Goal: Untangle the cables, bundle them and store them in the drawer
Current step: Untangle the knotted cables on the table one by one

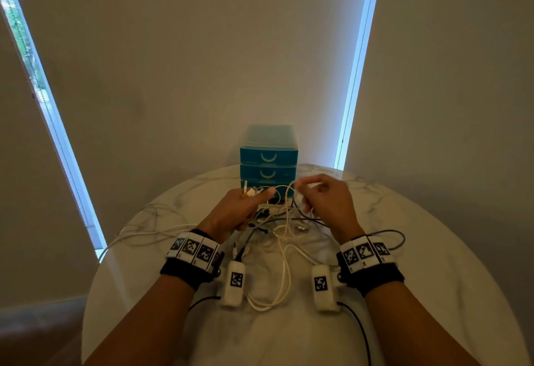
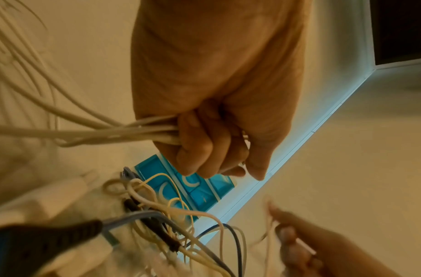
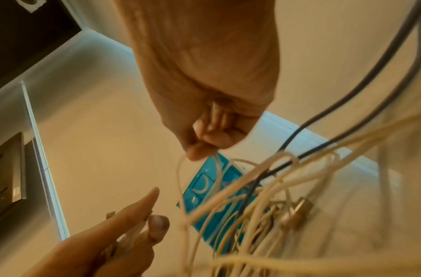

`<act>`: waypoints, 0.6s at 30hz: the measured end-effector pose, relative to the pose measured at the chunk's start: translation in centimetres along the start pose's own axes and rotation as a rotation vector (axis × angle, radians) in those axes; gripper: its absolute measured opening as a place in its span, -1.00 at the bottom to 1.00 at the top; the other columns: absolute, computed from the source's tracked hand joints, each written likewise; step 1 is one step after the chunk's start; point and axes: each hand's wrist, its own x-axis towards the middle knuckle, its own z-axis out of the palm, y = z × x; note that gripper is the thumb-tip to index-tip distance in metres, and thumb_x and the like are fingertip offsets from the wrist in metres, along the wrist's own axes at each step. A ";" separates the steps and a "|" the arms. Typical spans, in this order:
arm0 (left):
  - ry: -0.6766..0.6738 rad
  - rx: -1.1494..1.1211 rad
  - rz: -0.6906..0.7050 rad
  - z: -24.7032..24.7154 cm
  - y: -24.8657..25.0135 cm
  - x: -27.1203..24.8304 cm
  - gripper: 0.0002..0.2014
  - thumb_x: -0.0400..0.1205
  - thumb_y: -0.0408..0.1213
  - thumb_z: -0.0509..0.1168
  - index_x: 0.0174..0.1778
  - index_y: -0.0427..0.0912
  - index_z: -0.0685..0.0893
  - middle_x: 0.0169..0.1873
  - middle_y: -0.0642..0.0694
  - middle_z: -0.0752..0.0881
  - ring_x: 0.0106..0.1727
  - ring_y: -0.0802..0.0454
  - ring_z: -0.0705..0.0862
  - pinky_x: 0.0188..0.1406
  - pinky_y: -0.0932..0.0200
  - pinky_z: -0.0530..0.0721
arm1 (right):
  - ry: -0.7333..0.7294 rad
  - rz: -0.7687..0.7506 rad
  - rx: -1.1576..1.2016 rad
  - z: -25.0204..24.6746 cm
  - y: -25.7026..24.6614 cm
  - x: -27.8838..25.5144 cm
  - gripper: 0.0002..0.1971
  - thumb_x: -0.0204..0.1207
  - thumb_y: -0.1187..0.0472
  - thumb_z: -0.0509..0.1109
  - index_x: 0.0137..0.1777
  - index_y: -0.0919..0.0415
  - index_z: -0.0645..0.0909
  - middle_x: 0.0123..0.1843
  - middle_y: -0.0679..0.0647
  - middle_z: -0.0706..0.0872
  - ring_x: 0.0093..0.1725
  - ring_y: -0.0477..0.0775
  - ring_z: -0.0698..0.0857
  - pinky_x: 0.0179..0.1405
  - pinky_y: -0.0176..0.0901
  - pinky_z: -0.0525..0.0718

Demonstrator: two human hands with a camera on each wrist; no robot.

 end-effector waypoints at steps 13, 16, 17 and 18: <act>0.000 -0.048 0.202 2.2 2.2 -2.3 -0.82 0.66 -0.25 0.58 0.13 -0.23 0.92 -0.30 0.10 0.88 -0.49 0.40 0.66 -0.52 0.55 0.49 | 0.070 -0.021 0.238 0.8 -3.8 -0.1 -0.81 0.64 0.10 0.63 0.18 0.13 0.84 -0.17 0.11 0.93 -0.17 0.10 0.93 -0.34 -0.21 0.74; 0.042 -0.065 0.223 2.1 2.0 -2.2 -0.84 0.67 -0.23 0.57 0.09 -0.23 0.92 -0.36 0.10 0.84 -0.53 0.38 0.63 -0.53 0.53 0.48 | -0.045 0.025 0.234 0.4 -2.7 -1.0 -0.57 0.65 0.11 0.63 0.49 0.05 0.67 0.10 0.07 0.93 0.02 0.06 0.94 -0.18 -0.20 0.83; 0.062 -0.088 0.217 2.1 2.1 -2.2 -0.85 0.68 -0.24 0.55 0.08 -0.22 0.92 -0.37 0.09 0.83 -0.55 0.37 0.62 -0.53 0.51 0.48 | -0.071 0.037 0.223 0.3 -2.2 -1.4 -0.46 0.62 0.09 0.65 0.56 0.02 0.59 0.16 0.05 0.90 0.06 0.03 0.93 -0.14 -0.18 0.85; 0.087 -0.114 0.207 2.1 2.2 -2.2 -0.86 0.70 -0.25 0.53 0.07 -0.23 0.91 -0.41 0.09 0.81 -0.57 0.36 0.60 -0.55 0.48 0.47 | -0.098 0.045 0.196 0.2 -1.6 -1.9 -0.37 0.58 0.05 0.69 0.59 -0.04 0.52 0.20 0.01 0.88 0.08 -0.01 0.92 -0.09 -0.15 0.87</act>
